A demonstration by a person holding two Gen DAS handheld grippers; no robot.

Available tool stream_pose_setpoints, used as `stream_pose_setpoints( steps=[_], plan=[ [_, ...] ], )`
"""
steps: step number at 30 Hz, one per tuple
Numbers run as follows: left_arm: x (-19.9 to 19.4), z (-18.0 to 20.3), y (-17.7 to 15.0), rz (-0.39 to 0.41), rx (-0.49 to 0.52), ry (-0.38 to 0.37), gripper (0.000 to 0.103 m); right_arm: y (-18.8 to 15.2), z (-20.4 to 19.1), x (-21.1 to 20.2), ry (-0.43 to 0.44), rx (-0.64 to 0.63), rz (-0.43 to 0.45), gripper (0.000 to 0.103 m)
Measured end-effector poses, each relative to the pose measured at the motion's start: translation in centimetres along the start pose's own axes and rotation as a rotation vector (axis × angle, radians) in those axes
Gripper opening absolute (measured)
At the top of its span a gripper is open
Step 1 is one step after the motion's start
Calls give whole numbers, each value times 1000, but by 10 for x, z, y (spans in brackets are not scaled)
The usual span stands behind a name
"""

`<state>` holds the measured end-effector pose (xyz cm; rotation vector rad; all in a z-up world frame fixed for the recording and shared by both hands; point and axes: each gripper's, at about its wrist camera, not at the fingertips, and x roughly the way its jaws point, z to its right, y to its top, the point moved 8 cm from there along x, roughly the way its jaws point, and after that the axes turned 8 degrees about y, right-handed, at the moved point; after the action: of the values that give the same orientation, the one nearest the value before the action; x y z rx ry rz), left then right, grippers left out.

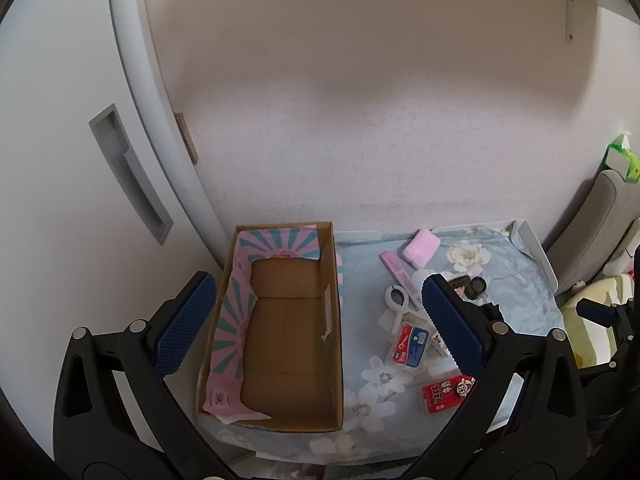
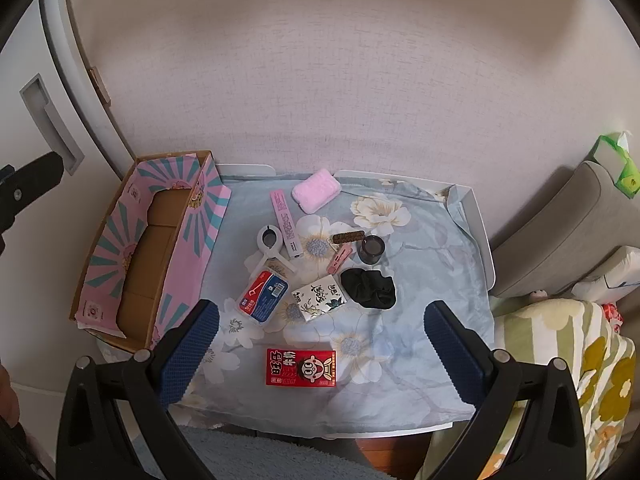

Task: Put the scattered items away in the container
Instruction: 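Move both tools toward the scattered items on the tray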

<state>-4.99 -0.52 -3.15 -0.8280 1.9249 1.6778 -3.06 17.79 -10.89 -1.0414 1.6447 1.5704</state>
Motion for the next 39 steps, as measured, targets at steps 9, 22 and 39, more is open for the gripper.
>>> stream_pose_setpoints(
  steps=[9, 22, 39],
  plan=[
    [-1, 1, -1, -3, -2, 0, 102, -2, -1, 0, 1, -3, 1, 102],
    [0, 7, -1, -11, 10, -12, 102, -2, 6, -5, -4, 41, 17, 102],
    [12, 38, -5, -46, 47, -52, 102, -11, 60, -13, 18, 162, 44, 102]
  ],
)
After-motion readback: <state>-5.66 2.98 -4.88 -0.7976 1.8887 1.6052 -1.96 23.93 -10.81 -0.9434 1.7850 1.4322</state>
